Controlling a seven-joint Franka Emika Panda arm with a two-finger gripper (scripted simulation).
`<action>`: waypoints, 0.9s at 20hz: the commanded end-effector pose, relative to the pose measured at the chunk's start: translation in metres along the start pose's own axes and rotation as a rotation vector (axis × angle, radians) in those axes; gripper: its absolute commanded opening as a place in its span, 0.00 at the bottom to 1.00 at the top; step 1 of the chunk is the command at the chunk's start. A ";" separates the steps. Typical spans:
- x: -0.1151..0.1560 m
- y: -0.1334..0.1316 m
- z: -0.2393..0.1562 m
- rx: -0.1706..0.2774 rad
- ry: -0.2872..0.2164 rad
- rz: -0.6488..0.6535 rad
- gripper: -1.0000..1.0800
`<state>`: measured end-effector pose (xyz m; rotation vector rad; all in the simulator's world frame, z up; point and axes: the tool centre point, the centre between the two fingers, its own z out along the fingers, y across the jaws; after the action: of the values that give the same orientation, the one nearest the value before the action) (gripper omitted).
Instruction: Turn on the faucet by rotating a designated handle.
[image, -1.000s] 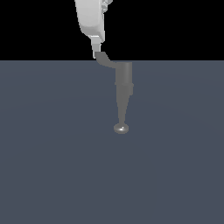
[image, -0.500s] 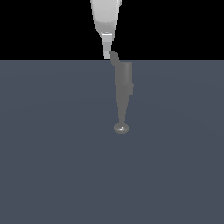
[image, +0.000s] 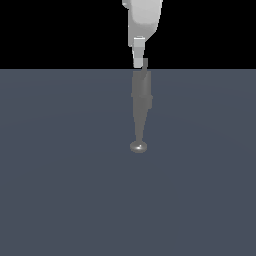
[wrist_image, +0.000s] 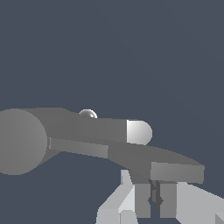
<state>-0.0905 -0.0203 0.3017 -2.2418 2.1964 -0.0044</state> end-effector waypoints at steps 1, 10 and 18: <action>0.024 0.001 0.001 -0.002 0.000 0.017 0.00; 0.044 0.000 0.001 -0.002 -0.001 -0.012 0.00; 0.067 -0.018 0.001 -0.002 0.000 -0.003 0.00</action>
<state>-0.0762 -0.0776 0.3016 -2.2584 2.1841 0.0030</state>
